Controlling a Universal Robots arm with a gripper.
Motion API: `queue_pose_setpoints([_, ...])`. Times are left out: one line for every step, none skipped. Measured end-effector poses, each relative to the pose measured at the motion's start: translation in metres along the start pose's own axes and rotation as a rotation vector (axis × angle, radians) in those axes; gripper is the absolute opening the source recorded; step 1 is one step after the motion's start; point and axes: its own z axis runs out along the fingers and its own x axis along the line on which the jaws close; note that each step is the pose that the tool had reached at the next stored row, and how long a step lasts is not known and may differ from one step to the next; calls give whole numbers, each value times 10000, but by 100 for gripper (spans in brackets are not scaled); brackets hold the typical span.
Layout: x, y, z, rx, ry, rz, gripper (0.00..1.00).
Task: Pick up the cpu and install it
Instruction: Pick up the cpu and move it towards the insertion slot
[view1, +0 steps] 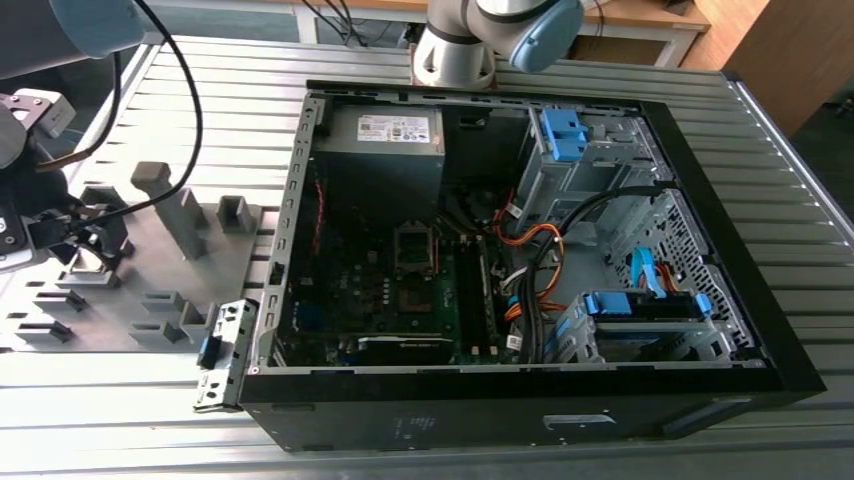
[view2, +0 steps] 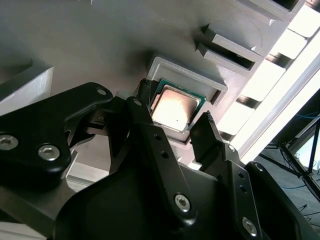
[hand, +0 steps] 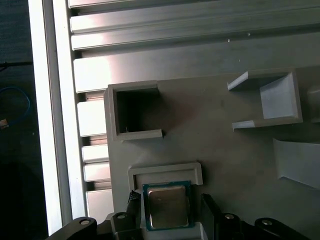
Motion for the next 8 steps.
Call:
queue_pose_setpoints([0,0,0,-1,0,0,59])
queue_pose_setpoints([0,0,0,0,0,0,59])
queue_pose_setpoints([0,0,0,0,0,0,59])
queue_pose_setpoints([0,0,0,0,0,0,59])
queue_pose_setpoints([0,0,0,0,0,0,59])
queue_pose_setpoints([0,0,1,-1,0,-1,59])
queue_pose_setpoints([0,0,0,0,0,0,59])
queue_pose_setpoints([0,0,1,-1,-1,-1,59])
